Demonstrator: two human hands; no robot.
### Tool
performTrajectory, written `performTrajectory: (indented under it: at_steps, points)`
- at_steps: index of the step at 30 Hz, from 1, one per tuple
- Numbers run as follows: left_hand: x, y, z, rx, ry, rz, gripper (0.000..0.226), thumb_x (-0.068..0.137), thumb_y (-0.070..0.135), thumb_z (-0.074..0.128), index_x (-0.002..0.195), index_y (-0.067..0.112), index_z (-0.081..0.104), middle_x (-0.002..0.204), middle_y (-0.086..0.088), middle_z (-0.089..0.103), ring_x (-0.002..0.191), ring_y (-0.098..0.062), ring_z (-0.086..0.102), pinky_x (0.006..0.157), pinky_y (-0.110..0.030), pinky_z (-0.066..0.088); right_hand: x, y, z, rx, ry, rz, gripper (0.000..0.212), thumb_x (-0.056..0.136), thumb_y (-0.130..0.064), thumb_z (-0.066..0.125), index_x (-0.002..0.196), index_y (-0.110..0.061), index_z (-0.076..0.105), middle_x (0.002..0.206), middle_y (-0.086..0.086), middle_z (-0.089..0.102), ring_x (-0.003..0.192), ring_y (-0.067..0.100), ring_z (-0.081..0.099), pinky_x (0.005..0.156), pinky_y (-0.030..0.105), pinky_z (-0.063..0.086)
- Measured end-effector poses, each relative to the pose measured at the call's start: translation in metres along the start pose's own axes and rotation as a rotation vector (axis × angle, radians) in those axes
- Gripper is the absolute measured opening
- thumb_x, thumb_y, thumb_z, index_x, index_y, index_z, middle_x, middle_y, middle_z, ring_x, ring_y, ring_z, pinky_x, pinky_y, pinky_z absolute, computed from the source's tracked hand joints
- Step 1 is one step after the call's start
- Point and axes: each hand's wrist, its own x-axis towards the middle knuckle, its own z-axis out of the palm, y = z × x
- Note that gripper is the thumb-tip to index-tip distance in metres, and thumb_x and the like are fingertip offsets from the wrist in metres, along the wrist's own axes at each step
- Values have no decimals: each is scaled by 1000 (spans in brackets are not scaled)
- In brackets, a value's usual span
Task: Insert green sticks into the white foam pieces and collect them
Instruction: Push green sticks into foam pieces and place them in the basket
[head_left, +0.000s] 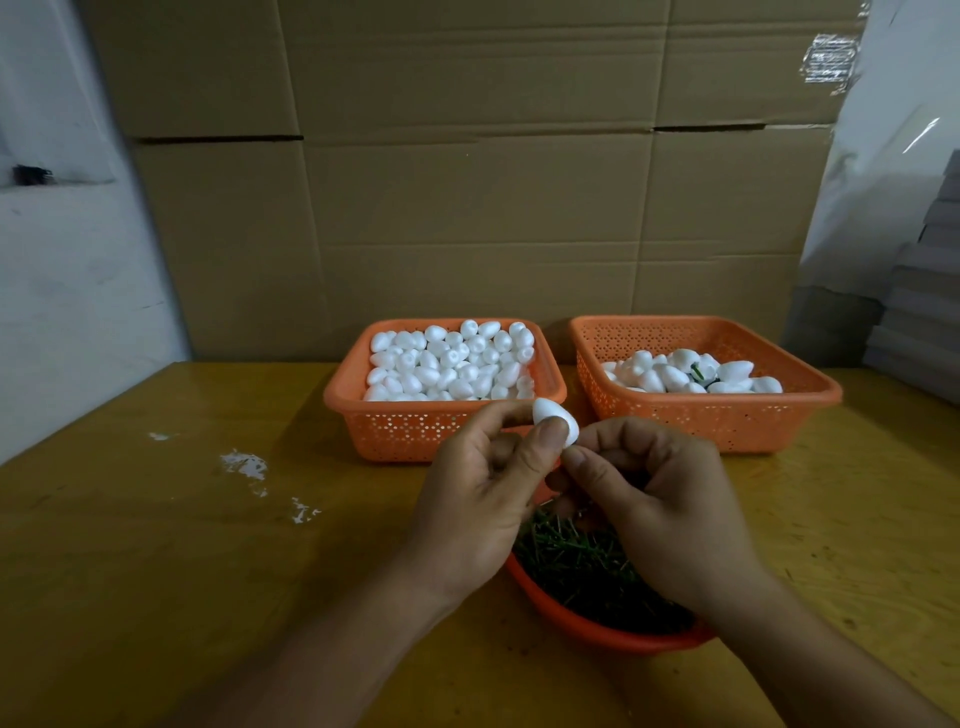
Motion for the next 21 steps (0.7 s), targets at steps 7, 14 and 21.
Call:
performTrajectory:
  at_steps: [7,14,21]
  points:
    - [-1,-4,-2,110,81,-24,33,102,27,52,71,16,51,56,3,40,49,-11,34,45,-24,29,39,14,-45,-282,323,71,12,92,-20,71,81,-24,73,72,-5,74,59,4,66,57,25,54]
    - [-3,-4,-2,254,30,44,57,98,41,49,57,4,38,49,-13,32,47,-22,31,46,-41,25,98,60,-108,-745,535,300,21,92,-31,66,89,-12,76,75,8,72,66,30,67,60,38,52]
    - [-4,-7,-4,249,35,21,44,92,29,54,52,18,38,49,2,34,47,-15,30,46,-32,25,132,75,-126,-1020,508,521,32,90,-39,67,73,-11,66,64,8,64,56,23,63,57,31,51]
